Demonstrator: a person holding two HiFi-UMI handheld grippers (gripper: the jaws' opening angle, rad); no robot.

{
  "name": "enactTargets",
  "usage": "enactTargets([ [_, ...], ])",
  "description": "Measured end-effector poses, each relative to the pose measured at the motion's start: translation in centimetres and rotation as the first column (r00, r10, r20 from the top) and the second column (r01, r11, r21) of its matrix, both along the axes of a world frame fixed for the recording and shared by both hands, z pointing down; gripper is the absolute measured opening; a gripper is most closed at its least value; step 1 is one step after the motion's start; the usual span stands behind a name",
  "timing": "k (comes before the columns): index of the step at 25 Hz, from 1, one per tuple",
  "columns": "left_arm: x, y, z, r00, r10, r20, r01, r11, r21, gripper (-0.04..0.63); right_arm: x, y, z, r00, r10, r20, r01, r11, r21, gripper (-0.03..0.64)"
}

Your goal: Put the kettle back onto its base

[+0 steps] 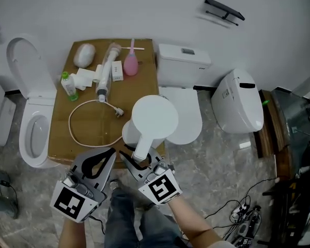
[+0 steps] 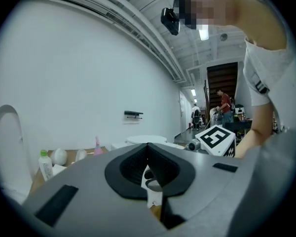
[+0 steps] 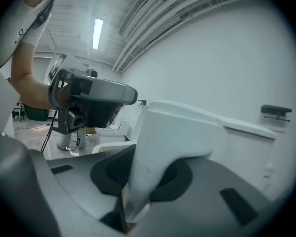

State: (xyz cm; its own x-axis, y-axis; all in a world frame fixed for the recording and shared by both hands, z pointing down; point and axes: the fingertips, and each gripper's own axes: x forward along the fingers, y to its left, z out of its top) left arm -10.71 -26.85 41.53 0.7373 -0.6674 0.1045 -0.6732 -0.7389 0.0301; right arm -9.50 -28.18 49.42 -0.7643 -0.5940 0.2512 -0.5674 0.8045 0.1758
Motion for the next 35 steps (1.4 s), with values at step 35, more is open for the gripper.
enactTargets([
  [35, 0.2, 0.5, 1.1, 0.998, -0.061, -0.022, 0.061, 0.998, 0.009, 0.002, -0.6, -0.7, 3.8, 0.988, -0.138, 0.062, 0.134, 0.988, 0.074, 0.094],
])
